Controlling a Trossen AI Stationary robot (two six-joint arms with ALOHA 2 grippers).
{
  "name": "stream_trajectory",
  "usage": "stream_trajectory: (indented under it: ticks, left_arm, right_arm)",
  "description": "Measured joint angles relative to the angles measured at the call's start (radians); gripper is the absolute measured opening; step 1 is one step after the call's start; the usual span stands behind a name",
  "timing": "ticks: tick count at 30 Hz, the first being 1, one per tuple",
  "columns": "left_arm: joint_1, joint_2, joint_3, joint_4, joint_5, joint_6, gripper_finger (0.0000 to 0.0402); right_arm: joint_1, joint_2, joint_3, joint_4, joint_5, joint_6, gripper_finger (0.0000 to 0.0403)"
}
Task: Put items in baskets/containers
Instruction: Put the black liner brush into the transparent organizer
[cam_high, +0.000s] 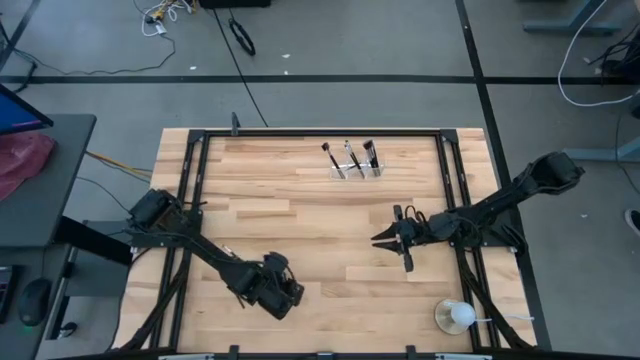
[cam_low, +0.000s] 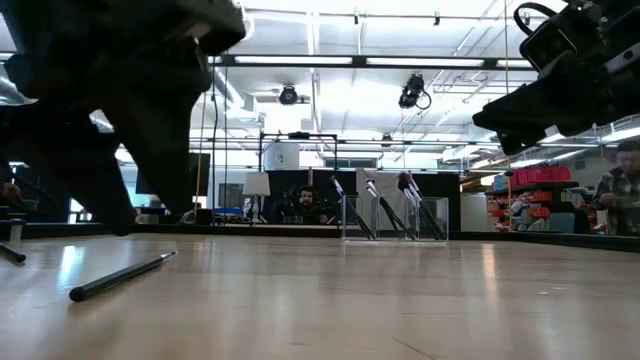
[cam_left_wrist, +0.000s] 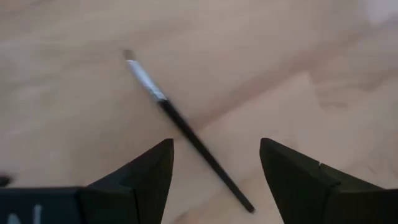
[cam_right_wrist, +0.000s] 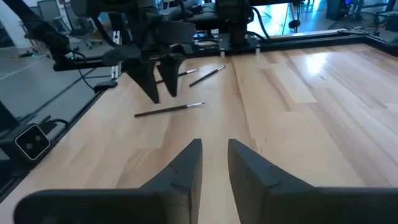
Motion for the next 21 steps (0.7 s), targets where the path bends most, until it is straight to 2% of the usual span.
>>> stream_trajectory:
  ticks: [5, 10, 21]
  left_arm:
    - [-0.006, 0.043, 0.0, -0.062, -0.01, -0.066, 0.0236]
    - [-0.01, 0.091, 0.004, -0.063, -0.057, -0.061, 0.0205]
    - [-0.011, 0.16, 0.006, -0.105, -0.182, 0.024, 0.0075]
  right_arm:
    - [0.0, 0.0, 0.0, 0.0, 0.0, -0.003, 0.0077]
    - [0.0, 0.001, 0.0, 0.01, 0.002, -0.002, 0.0077]
    - [0.0, 0.001, 0.0, 0.022, 0.002, 0.0, 0.0077]
